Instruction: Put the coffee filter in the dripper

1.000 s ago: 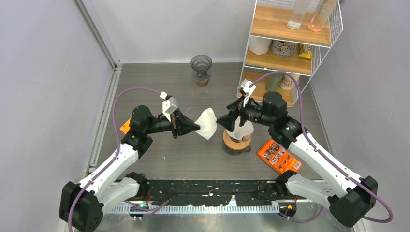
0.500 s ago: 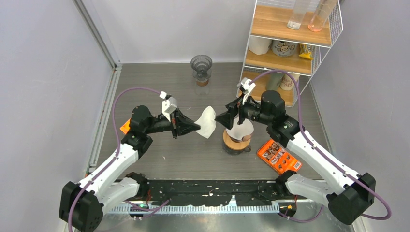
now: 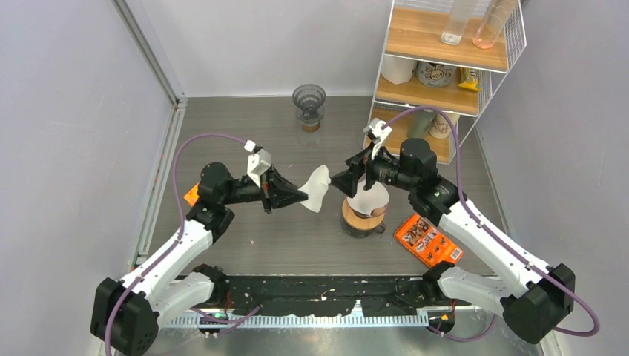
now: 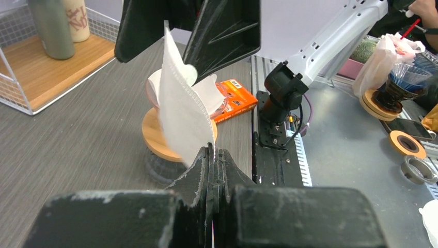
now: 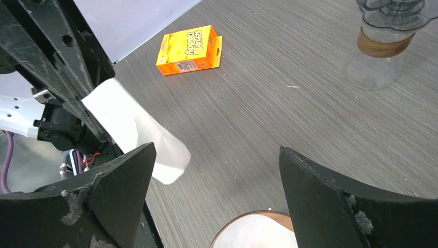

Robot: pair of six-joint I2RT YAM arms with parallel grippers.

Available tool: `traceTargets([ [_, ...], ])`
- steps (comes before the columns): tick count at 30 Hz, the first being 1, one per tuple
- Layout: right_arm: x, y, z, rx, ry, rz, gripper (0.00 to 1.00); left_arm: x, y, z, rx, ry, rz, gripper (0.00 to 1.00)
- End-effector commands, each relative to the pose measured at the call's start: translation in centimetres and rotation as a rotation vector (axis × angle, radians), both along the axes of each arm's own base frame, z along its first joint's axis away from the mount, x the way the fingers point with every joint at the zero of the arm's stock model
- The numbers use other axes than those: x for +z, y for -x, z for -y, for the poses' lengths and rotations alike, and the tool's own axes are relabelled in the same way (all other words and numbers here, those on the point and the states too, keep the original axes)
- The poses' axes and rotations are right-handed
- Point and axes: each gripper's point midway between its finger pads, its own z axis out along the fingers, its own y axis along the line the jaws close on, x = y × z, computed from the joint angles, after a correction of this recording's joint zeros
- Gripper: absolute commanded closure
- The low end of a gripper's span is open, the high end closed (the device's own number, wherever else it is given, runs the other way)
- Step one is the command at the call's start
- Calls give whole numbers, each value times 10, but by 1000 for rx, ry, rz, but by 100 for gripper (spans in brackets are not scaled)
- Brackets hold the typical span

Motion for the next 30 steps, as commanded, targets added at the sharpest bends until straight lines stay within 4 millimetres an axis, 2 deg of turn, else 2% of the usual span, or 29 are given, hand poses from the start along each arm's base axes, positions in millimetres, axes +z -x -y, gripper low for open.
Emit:
traceTargets([
  [1,17,-5,-4,21,-11,73,4,22,10,1,-54,45,92,100],
  [8,8,4,-8,101,14,122,5,23,15,1,-83,49,103,100],
  [16,16,14,-7,178,27,272,4,20,18,2,-111,45,101,100],
  [21,15,34,-14,296,6,262,5,22,20,3,-133,49,103,100],
  [30,18,44,-25,371,-64,199,3,26,24,3,-158,62,113,100],
])
